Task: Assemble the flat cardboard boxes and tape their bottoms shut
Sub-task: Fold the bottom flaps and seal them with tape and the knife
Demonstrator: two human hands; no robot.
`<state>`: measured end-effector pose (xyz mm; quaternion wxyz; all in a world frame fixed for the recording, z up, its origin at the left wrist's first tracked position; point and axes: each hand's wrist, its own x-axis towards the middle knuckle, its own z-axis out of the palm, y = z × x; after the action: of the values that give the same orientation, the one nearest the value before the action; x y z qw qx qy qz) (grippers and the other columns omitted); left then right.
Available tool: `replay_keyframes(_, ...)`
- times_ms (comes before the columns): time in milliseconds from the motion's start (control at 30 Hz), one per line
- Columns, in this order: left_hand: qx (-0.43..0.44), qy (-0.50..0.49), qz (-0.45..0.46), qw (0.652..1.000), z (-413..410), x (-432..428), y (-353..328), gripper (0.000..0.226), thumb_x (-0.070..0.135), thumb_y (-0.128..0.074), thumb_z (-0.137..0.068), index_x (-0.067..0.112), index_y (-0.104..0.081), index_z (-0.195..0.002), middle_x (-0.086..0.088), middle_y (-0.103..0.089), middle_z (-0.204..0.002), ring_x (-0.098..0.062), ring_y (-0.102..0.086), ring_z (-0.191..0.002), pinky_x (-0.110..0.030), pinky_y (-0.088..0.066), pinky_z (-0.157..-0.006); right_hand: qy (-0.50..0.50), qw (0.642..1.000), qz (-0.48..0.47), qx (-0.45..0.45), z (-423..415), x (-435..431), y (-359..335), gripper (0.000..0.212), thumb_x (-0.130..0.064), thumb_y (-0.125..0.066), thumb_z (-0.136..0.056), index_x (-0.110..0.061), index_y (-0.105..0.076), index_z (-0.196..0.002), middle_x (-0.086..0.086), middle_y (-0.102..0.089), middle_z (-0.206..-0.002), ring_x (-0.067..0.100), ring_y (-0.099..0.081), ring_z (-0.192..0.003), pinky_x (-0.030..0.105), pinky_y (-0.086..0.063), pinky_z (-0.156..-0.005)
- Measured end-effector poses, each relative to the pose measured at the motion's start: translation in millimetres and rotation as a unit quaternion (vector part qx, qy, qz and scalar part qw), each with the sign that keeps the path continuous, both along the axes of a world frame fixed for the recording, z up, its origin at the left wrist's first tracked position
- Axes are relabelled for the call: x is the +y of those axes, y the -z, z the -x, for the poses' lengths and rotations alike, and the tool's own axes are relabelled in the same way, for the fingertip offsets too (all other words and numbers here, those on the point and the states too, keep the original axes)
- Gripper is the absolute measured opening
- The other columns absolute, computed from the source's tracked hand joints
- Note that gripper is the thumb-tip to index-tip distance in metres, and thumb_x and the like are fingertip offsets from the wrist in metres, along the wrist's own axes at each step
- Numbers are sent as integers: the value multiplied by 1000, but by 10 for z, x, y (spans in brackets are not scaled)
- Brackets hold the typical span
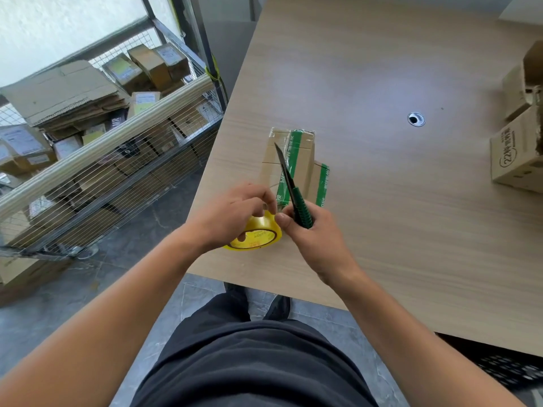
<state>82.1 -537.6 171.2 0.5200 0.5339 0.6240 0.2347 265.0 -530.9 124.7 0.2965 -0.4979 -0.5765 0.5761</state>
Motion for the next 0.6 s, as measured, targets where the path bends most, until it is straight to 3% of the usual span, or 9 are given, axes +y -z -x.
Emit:
replay_keyframes(100, -29, 68, 13, 997, 126, -66, 66, 26, 33, -57, -87, 43, -60, -111, -1, -72, -91, -21, -66, -81, -31, -55, -66, 44, 996, 51, 56, -29, 51, -77, 12, -14, -70, -94, -6, -65, -86, -4, -54, -73, 11, -47, -69, 26, -39, -63)
replay_keyframes(167, -66, 115, 4, 991, 239, -108, 87, 43, 36, -66, -95, 38, -48, -134, -5, -74, -82, -18, -70, -77, -24, -53, -69, 86, 988, 81, 97, -73, 81, -133, 9, -8, -69, -94, -6, -64, -86, 4, -54, -75, 20, -46, -72, 28, -38, -59)
replay_keyframes(267, -131, 79, -43, 987, 315, -125, 57, 43, 34, -69, -91, 25, -52, -130, -13, -67, -70, -20, -63, -65, -26, -50, -62, 98, 987, 62, 115, -52, -14, -199, 14, -5, -67, -94, -12, -64, -82, 2, -55, -69, 17, -49, -66, 27, -39, -55)
replay_keyframes(367, -163, 94, -86, 978, 352, -183, 31, 31, 35, -59, -96, 20, -59, -123, -27, -64, -77, -21, -62, -62, -29, -52, -58, 157, 978, 40, 133, -1, -130, -259, 20, -8, -69, -90, -20, -67, -74, 1, -57, -66, 14, -51, -61, 26, -41, -54)
replay_keyframes(400, -121, 123, -107, 979, 417, -194, 33, 30, 39, -55, -98, 22, -58, -124, -19, -66, -75, -16, -63, -62, -27, -52, -59, 177, 975, 31, 128, -5, -167, -290, 21, -12, -70, -88, -24, -69, -71, 0, -58, -64, 13, -52, -60, 24, -42, -53)
replay_keyframes(500, 130, 217, -150, 956, 751, -132, 76, 24, 53, -51, -96, 41, -60, -116, 10, -65, -70, -1, -64, -63, -24, -48, -61, 236, 966, 26, 101, -98, -292, -274, 20, -14, -72, -89, -25, -69, -73, -1, -62, -66, 15, -55, -63, 23, -43, -54)
replay_keyframes(600, 182, 245, -115, 945, 991, -7, 214, 14, 53, -57, -94, 46, -64, -104, 21, -64, -69, 6, -62, -67, -24, -47, -61, 246, 967, 36, 48, -46, -409, -91, 17, -15, -71, -93, -20, -67, -77, 1, -63, -69, 21, -55, -71, 28, -44, -59)
